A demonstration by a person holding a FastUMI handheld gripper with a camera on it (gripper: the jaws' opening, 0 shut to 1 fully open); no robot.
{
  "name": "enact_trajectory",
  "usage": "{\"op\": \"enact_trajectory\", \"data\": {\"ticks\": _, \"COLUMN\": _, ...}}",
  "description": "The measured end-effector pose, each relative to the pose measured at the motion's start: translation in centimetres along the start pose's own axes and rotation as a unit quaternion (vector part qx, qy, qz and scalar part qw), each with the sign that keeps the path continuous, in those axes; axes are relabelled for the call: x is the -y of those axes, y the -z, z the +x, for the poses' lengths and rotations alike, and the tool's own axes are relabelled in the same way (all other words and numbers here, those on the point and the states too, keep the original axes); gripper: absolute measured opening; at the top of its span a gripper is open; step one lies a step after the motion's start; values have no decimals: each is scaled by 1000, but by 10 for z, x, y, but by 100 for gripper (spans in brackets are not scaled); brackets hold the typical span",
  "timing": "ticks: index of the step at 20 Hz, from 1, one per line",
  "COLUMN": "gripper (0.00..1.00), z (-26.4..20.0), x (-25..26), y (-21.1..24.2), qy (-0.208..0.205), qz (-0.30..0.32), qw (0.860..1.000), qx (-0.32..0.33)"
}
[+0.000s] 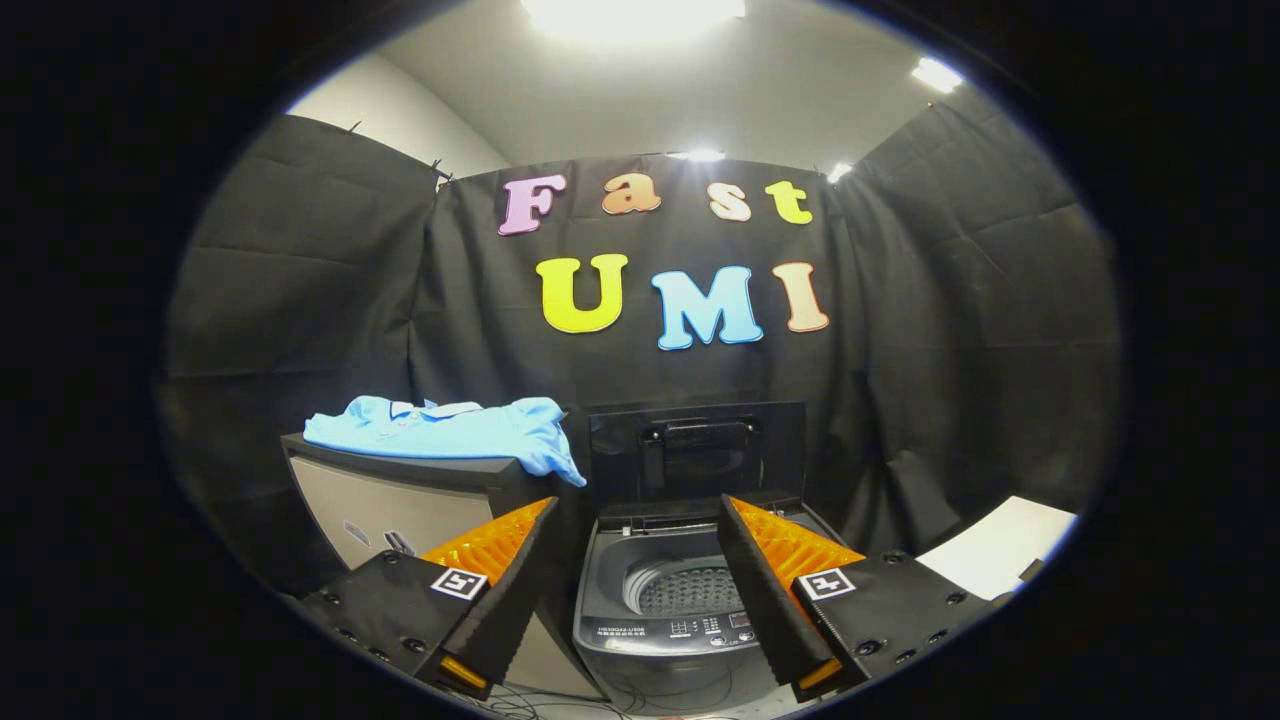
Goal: Put the clothes into the washing machine and then close the washing machine lid.
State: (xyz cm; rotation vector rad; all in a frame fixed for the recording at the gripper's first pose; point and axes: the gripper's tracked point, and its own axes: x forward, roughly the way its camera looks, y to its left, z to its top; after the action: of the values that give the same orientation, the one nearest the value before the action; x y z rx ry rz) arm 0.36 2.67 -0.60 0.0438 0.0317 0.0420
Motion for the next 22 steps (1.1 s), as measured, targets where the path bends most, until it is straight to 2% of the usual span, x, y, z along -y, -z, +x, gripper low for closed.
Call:
{"op": "enact_trajectory", "data": {"ticks": 12, "gripper": 97, "z": 46, "x": -33, "y": -35, "qy": -40, "qz": 2, "qw": 999, "qx": 11}}
{"op": "enact_trajectory", "data": {"ticks": 22, "gripper": 97, "z": 93, "x": -105, "y": -63, "qy": -117, "qz": 7, "qw": 993, "qx": 7}}
